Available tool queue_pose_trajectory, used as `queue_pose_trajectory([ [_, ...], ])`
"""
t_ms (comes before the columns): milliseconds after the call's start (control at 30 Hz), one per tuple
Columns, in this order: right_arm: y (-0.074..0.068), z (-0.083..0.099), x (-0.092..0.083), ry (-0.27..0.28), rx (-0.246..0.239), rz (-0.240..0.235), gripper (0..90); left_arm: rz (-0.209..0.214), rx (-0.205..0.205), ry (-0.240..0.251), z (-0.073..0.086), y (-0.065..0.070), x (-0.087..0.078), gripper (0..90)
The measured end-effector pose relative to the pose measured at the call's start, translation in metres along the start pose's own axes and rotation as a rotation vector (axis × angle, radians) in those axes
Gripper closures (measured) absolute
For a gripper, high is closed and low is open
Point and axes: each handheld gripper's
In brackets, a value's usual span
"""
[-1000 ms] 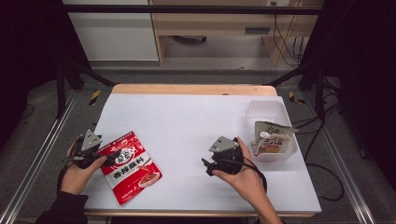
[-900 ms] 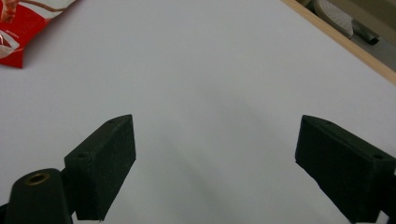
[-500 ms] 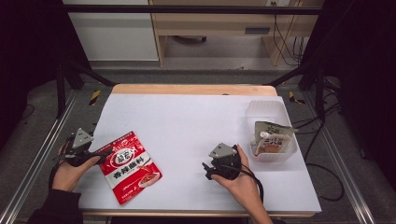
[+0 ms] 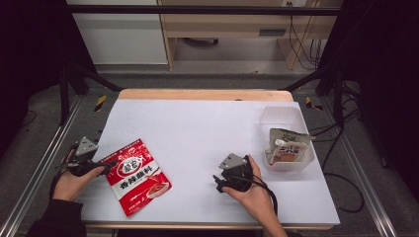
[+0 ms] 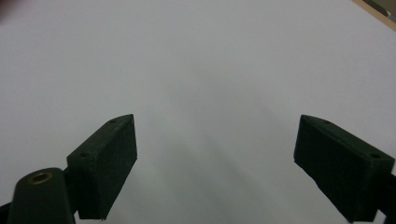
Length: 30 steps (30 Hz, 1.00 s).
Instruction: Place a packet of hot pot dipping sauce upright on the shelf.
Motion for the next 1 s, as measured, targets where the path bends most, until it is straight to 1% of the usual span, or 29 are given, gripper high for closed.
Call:
queue_pose_trajectory([
  [133,0.0,0.0,0.0,0.001,0.003,-0.003,13.6,0.02,-0.018,-0.009,0.002,0.002,-0.001,9.0],
  [200,0.0,0.0,0.0,0.002,0.002,-0.005,13.6,0.039,-0.012,-0.029,0.004,0.003,-0.001,9.0],
  [233,-0.001,0.0,0.0,0.001,0.002,-0.006,13.6,0.039,-0.01,-0.036,0.005,0.003,-0.002,8.9],
  [300,0.0,0.0,0.0,0.001,0.002,-0.006,13.6,0.04,-0.019,-0.037,0.007,0.002,-0.003,8.8],
  [367,0.0,0.0,0.0,0.001,0.003,-0.007,13.6,0.044,-0.025,-0.051,0.011,0.0,-0.005,8.6],
  [433,0.001,0.0,0.0,-0.003,0.005,-0.006,13.6,0.039,-0.038,-0.051,0.013,-0.001,-0.005,8.6],
  [467,0.001,0.0,0.0,-0.002,0.007,-0.007,13.6,0.042,-0.047,-0.05,0.014,-0.002,-0.005,8.7],
  [600,0.001,0.0,0.0,-0.005,0.004,-0.012,13.6,0.062,-0.058,-0.07,0.018,-0.004,-0.003,10.0],
  [667,0.0,0.0,0.001,-0.005,0.005,-0.013,13.6,0.076,-0.061,-0.073,0.019,-0.004,-0.003,10.2],
  [700,0.0,0.0,0.001,-0.004,0.006,-0.014,13.6,0.083,-0.054,-0.078,0.019,-0.003,-0.003,10.6],
  [900,0.001,0.0,0.0,-0.004,0.007,-0.015,13.6,0.098,-0.054,-0.085,0.019,-0.001,-0.001,11.2],
  [933,0.001,0.0,0.0,-0.003,0.008,-0.015,13.6,0.101,-0.063,-0.084,0.019,-0.001,-0.001,11.3],
  [1000,0.001,0.0,0.0,-0.003,0.008,-0.017,13.6,0.106,-0.064,-0.084,0.019,-0.001,-0.001,11.4],
])
Point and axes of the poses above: each handheld gripper's, and its own axes: x roughly forward along the jaws, z roughly out of its underside, y roughly to its right, and after that the axes turned 13 degrees about y, right-handed
